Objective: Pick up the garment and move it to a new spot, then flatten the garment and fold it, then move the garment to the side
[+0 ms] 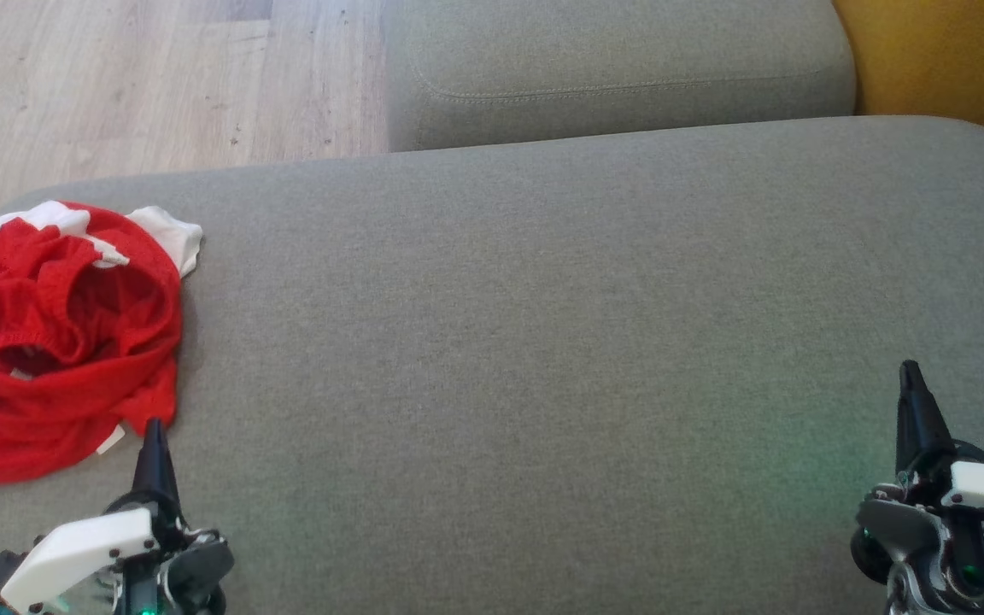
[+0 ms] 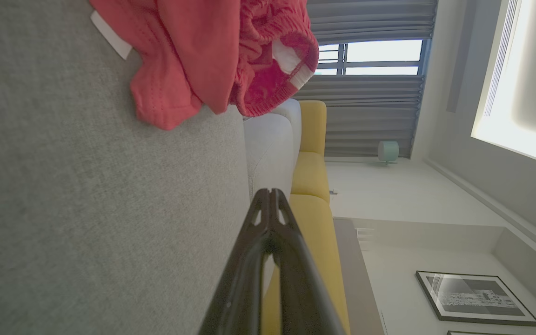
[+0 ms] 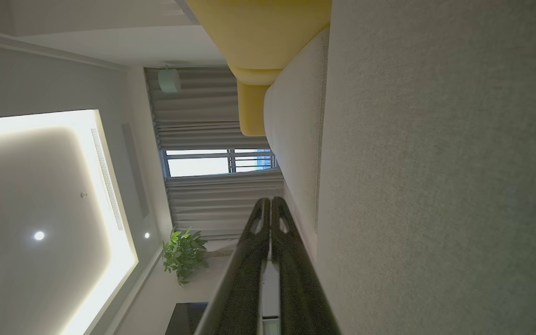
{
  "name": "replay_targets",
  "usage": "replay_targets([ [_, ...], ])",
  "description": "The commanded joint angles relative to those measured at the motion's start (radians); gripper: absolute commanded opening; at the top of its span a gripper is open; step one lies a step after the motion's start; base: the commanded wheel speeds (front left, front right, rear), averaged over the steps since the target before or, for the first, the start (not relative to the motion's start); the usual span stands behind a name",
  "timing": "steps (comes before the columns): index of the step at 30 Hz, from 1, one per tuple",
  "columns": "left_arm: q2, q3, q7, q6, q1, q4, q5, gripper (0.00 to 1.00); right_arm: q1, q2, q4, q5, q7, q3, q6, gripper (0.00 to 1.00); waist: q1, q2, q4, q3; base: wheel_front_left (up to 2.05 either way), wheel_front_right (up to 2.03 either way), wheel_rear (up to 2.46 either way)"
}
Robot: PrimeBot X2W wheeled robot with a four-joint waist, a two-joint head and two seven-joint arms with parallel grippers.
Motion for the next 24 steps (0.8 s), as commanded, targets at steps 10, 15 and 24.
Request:
replay_targets([
  [10,-0.001,-0.02,-0.014,0.001,0.012,0.018,0.009,1.0,0.016,0.001,0.018,-0.006,-0.012,0.017,0.0,1.0,0.0,0.0,0.0,-0.008,0.0,0.0,0.0],
  [15,0.0,-0.032,-0.028,0.0,0.023,0.011,0.026,1.0,0.027,-0.001,0.018,-0.03,-0.028,0.038,0.0,1.0,0.0,0.0,-0.001,-0.02,0.0,0.0,0.0],
  [24,0.0,-0.05,-0.055,0.0,0.036,0.0,0.099,1.0,0.048,0.0,0.005,-0.106,-0.055,0.055,0.001,1.0,0.0,0.0,0.003,-0.043,0.0,0.0,0.0],
])
